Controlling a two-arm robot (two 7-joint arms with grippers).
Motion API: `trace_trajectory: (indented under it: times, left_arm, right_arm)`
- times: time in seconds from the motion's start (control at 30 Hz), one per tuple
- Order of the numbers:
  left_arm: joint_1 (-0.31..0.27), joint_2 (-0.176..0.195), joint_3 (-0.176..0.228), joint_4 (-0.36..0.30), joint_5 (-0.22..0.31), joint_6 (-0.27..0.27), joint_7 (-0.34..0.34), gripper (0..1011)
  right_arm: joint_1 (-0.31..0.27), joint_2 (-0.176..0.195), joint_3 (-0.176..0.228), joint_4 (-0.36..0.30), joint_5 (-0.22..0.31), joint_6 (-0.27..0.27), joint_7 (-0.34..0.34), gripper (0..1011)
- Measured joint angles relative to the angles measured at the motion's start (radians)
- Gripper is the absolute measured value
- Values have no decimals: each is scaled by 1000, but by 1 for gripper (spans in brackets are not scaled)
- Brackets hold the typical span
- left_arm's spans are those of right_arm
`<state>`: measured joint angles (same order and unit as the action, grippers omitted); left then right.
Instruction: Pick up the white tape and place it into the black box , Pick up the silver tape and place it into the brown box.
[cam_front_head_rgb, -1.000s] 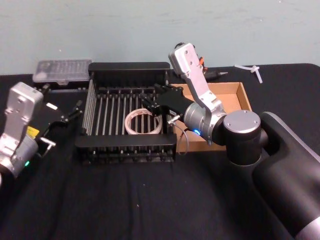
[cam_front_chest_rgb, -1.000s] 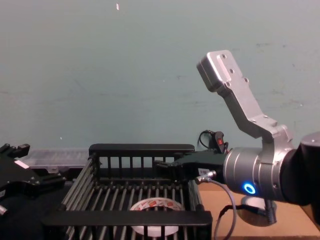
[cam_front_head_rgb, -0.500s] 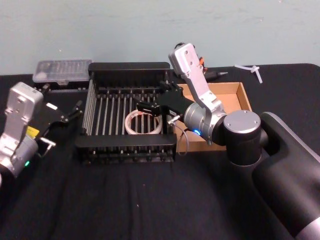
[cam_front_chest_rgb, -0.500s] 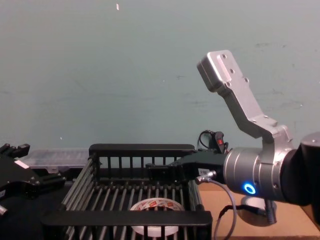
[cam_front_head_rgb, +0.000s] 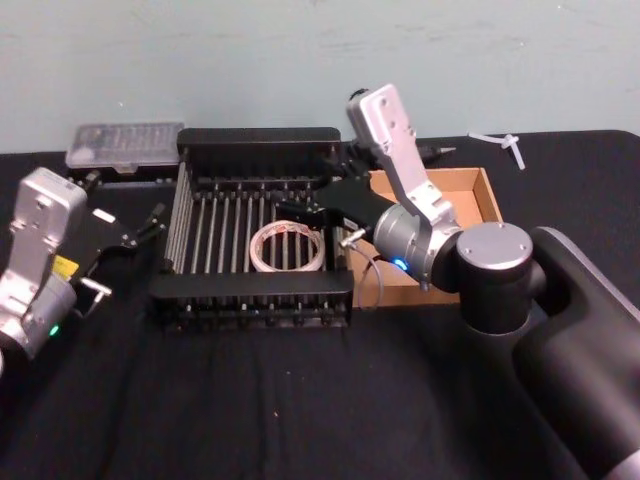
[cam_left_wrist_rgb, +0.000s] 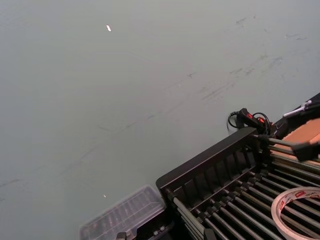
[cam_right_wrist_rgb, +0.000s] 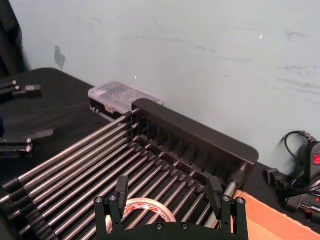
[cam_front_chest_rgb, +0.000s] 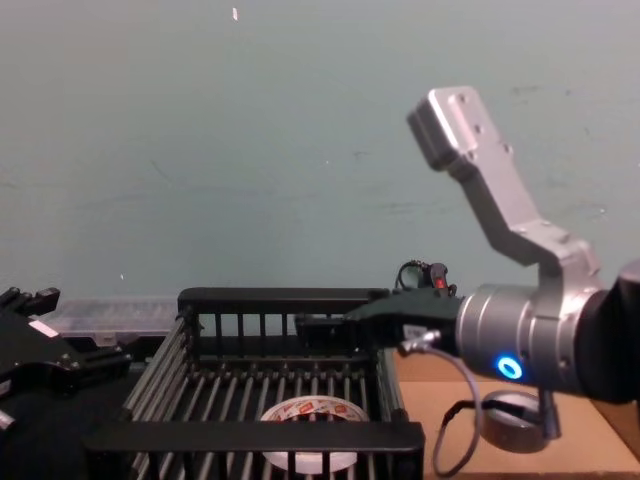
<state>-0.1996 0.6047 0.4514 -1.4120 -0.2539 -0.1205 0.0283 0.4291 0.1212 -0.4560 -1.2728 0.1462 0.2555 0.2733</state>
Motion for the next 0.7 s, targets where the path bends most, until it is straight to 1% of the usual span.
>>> trace_trajectory:
  times: [0.13, 0.17, 0.3, 0.43, 0.47, 0.53, 0.63, 0.67, 0.7]
  left_arm:
    - [0, 0, 0, 0, 0, 0, 0, 1001]
    - [0, 0, 0, 0, 0, 0, 0, 1001]
    - [0, 0, 0, 0, 0, 0, 0, 1001]
    - [0, 0, 0, 0, 0, 0, 0, 1001]
    - [0, 0, 0, 0, 0, 0, 0, 1001]
    - [0, 0, 0, 0, 0, 0, 0, 1001]
    - [0, 0, 0, 0, 0, 0, 0, 1001]
    - [0, 0, 0, 0, 0, 0, 0, 1001]
    - [0, 0, 0, 0, 0, 0, 0, 1001]
  right_arm:
    - [-26, 10, 32, -50, 12, -4, -1, 1002]
    - [-26, 10, 32, -50, 12, -4, -1, 1002]
    - [-68, 32, 73, -115, 25, -23, -12, 1002]
    - [-106, 55, 110, -162, 34, -48, -25, 1003]
    - [-125, 65, 126, -180, 36, -61, -33, 1002]
    - [-143, 74, 143, -196, 37, -75, -42, 1002]
    - [-187, 93, 178, -225, 36, -109, -62, 1002]
    - [-187, 93, 178, -225, 36, -109, -62, 1002]
    - [-204, 100, 191, -234, 34, -124, -69, 1002]
